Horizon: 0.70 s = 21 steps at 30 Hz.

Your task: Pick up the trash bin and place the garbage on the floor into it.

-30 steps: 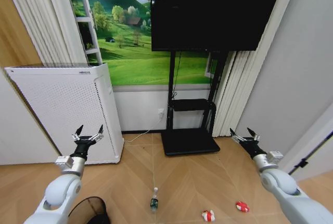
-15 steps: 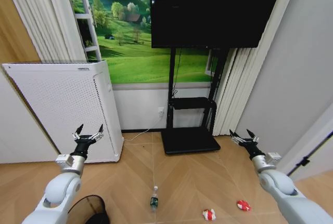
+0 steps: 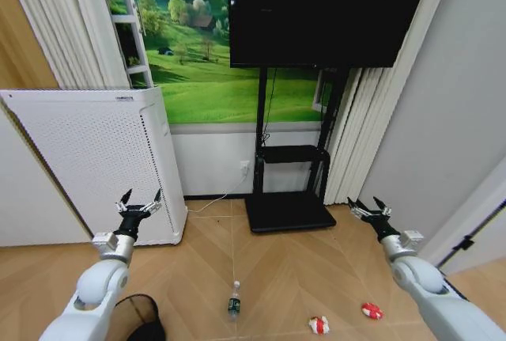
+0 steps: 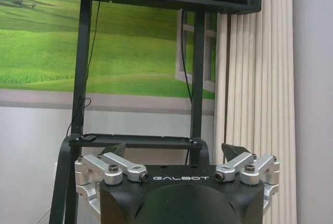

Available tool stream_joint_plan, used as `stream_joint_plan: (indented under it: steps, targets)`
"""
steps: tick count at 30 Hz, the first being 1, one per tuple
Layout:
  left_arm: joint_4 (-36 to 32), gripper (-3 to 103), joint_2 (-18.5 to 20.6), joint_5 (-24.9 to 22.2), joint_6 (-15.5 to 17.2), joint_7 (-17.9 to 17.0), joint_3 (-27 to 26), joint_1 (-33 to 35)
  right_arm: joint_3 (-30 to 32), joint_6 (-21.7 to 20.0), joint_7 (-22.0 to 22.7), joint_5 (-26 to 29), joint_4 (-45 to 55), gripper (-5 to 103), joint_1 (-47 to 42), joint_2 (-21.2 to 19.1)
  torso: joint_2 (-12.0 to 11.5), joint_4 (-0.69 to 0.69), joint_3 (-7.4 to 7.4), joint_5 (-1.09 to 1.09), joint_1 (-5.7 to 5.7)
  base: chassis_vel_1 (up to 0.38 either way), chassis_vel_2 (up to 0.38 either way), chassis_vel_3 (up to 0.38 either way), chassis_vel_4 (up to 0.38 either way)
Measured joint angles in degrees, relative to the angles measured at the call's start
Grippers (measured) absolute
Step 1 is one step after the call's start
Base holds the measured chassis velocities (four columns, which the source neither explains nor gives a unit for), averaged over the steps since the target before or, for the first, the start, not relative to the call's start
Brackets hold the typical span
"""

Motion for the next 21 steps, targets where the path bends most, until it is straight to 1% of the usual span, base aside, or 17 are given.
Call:
stream_joint_plan:
  steps: [5, 11, 13, 14, 16, 21]
  targets:
    - [0.1, 100, -0.1, 0.1, 0.0, 0.0, 0.1, 0.0, 0.0, 0.2, -0.1, 0.1, -0.1, 100, -0.1, 0.1, -0.4, 0.0, -0.25, 0.0, -0.12, 0.0, 0.0, 0.0, 0.0]
    - [0.1, 100, -0.3, 0.3, 0.0, 0.0, 0.1, 0.1, 0.1, 0.4, -0.5, 0.2, -0.2, 100, -0.4, 0.2, -1.6, 0.0, -1.04, 0.0, -0.59, 0.0, 0.0, 0.0, 0.0]
    - [-0.3, 100, -0.4, 0.4, 0.0, 0.0, 0.0, 0.5, 0.1, 0.5, -0.6, 0.8, 0.1, 100, -0.6, 0.2, -2.5, 0.0, -1.7, 0.0, -0.84, 0.0, 0.0, 0.0, 0.0]
    - [-0.3, 100, -0.4, 0.4, 0.0, 0.0, 0.0, 0.5, 0.1, 0.5, -0.6, 0.8, 0.1, 100, -0.6, 0.2, -2.5, 0.0, -1.7, 0.0, -0.84, 0.0, 0.0, 0.0, 0.0]
    - [-0.8, 100, -0.6, 0.5, 0.0, 0.0, -0.4, 1.2, 0.3, 0.5, -0.6, 1.1, 0.5, 100, -1.1, 0.5, -3.8, 0.0, -2.53, 0.0, -1.24, 0.0, 0.0, 0.0, 0.0]
    - [-1.1, 100, -0.7, 0.7, 0.0, 0.0, -0.8, 1.8, 0.7, 0.7, -0.9, 1.1, 0.8, 100, -1.7, 0.5, -4.8, 0.0, -3.21, 0.0, -1.58, 0.0, 0.0, 0.0, 0.0]
